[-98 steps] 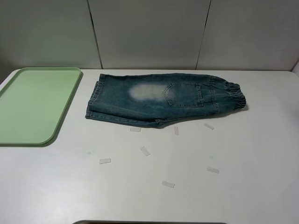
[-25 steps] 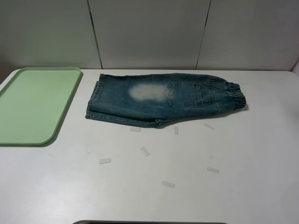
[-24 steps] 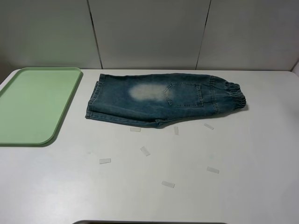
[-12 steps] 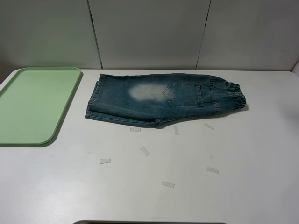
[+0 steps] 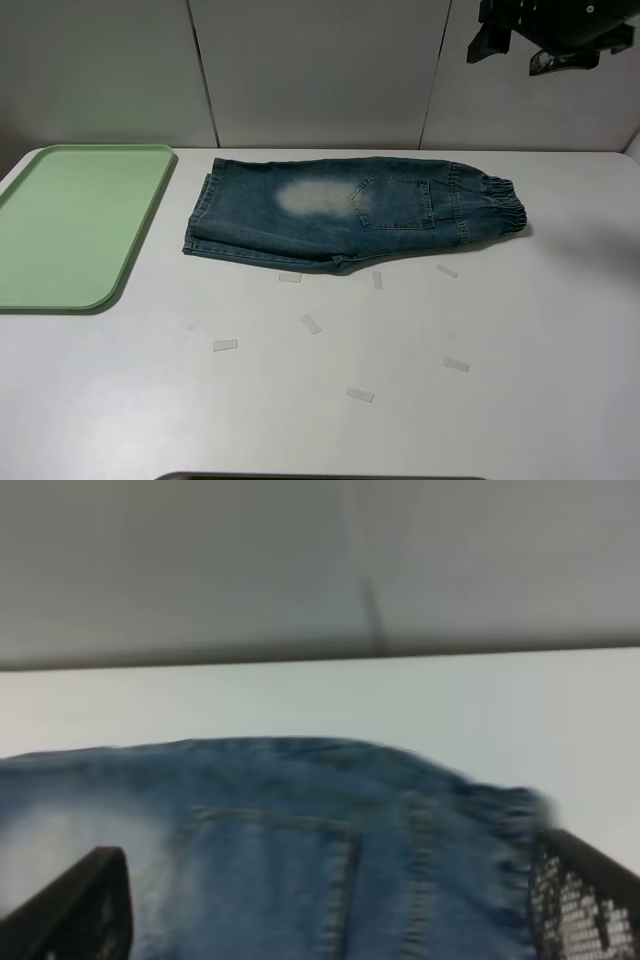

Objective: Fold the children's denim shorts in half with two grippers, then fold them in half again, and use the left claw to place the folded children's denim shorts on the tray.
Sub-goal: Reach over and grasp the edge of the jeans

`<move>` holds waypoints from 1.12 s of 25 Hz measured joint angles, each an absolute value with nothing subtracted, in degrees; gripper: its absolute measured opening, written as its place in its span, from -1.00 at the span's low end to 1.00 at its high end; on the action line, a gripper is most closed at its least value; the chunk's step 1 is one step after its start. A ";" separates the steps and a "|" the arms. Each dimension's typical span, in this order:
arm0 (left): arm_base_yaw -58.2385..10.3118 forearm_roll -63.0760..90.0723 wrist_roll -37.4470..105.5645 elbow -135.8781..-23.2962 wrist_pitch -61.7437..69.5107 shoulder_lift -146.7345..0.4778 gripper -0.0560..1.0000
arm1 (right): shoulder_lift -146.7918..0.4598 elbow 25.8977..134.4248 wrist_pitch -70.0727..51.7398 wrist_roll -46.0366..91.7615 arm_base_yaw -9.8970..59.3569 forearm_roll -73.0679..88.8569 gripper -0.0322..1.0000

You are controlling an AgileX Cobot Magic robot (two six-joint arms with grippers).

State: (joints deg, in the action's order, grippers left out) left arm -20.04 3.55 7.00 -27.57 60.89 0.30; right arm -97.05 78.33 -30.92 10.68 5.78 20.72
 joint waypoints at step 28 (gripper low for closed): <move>-20.04 3.55 7.00 -27.57 60.92 0.30 0.95 | -125.75 89.82 -40.16 24.95 -6.91 25.91 0.22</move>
